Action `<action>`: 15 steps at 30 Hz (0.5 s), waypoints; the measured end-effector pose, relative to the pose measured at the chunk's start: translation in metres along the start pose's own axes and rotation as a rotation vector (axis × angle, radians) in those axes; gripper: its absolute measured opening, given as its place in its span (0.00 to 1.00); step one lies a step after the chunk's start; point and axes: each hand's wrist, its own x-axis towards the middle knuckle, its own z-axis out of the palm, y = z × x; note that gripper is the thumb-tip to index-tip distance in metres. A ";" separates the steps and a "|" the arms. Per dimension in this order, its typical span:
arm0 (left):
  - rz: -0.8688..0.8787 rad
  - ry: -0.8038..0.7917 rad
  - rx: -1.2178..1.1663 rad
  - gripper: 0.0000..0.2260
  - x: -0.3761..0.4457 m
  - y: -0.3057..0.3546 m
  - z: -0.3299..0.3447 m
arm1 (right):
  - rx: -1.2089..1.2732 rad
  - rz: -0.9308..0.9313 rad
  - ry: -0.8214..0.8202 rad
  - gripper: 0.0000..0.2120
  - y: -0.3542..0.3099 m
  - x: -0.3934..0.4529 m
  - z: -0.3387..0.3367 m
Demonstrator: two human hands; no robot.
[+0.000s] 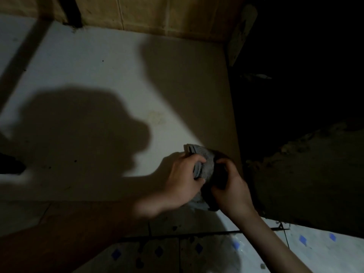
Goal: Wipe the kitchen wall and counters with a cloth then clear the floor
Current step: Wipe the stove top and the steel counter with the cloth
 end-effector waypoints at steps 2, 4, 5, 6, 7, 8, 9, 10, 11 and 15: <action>-0.007 0.016 0.010 0.21 0.001 -0.005 -0.004 | 0.119 0.026 0.016 0.26 0.000 0.003 0.002; -0.015 0.023 -0.012 0.21 0.002 -0.011 -0.011 | 0.241 0.065 0.029 0.25 0.002 0.003 0.004; -0.013 0.028 -0.031 0.21 0.003 -0.014 -0.015 | 0.295 0.079 0.028 0.24 0.003 0.003 0.005; -0.009 0.030 -0.044 0.21 0.004 -0.016 -0.019 | 0.341 0.090 0.026 0.24 0.003 0.004 0.006; 0.000 0.032 -0.047 0.20 0.006 -0.018 -0.025 | 0.377 0.090 0.030 0.24 0.002 0.007 0.008; 0.010 0.031 -0.037 0.20 0.009 -0.022 -0.031 | 0.394 0.081 0.032 0.24 -0.001 0.012 0.009; 0.019 0.031 -0.017 0.20 0.011 -0.025 -0.039 | 0.393 0.057 0.029 0.23 -0.005 0.017 0.011; 0.022 0.029 0.010 0.20 0.015 -0.030 -0.048 | 0.382 0.025 0.019 0.23 -0.011 0.024 0.012; 0.019 0.023 0.032 0.21 0.018 -0.034 -0.058 | 0.370 -0.013 -0.003 0.22 -0.020 0.030 0.012; -0.040 0.012 0.005 0.22 0.021 -0.047 -0.100 | 0.350 -0.098 -0.168 0.21 -0.056 0.052 0.017</action>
